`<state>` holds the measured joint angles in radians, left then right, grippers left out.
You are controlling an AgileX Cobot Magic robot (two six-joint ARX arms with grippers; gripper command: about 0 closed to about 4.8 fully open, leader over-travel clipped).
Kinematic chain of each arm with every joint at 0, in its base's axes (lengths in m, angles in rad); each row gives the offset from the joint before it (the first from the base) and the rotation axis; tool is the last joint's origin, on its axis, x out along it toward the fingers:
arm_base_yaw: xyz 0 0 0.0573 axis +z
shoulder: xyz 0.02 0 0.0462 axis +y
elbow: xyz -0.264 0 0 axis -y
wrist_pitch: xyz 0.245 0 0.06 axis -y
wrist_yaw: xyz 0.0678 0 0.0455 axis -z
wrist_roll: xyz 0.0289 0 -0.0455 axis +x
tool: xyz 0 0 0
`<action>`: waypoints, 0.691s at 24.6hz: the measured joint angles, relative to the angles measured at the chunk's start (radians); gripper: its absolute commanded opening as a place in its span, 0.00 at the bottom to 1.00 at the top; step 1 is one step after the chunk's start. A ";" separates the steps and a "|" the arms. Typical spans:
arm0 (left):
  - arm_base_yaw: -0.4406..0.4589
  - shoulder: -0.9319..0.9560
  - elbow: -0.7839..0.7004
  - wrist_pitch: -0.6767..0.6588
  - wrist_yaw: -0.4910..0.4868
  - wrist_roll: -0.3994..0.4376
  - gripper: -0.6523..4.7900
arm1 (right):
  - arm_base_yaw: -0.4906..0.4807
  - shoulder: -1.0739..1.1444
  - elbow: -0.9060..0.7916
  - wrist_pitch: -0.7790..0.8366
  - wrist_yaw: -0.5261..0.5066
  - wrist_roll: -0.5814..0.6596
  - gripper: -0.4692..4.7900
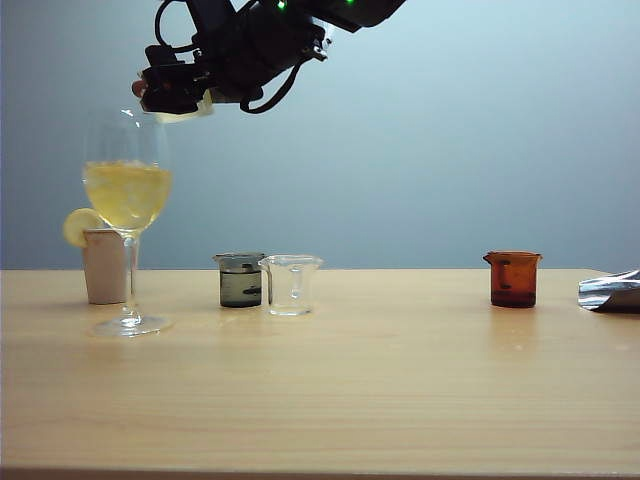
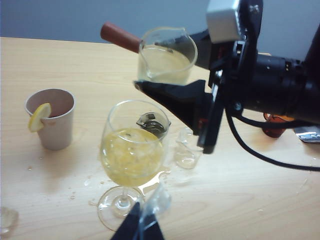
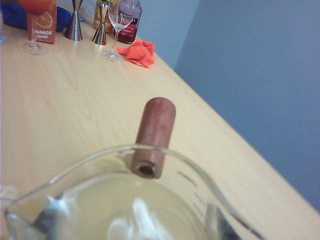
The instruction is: Pick up the third measuring cup from the left, pour the pineapple juice inside into the goblet, and finally put the measuring cup back in its original place.
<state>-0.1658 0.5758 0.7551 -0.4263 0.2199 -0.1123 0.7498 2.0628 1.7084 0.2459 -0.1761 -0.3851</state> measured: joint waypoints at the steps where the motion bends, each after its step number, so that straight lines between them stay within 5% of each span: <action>1: 0.000 0.000 0.000 0.000 0.000 0.000 0.11 | 0.000 0.001 0.002 0.005 0.000 -0.008 0.09; 17: 0.000 0.000 0.000 0.000 0.000 0.000 0.11 | 0.004 0.004 0.003 0.017 0.000 -0.201 0.09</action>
<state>-0.1658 0.5755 0.7551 -0.4263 0.2199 -0.1123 0.7536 2.0670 1.7111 0.2630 -0.1761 -0.5865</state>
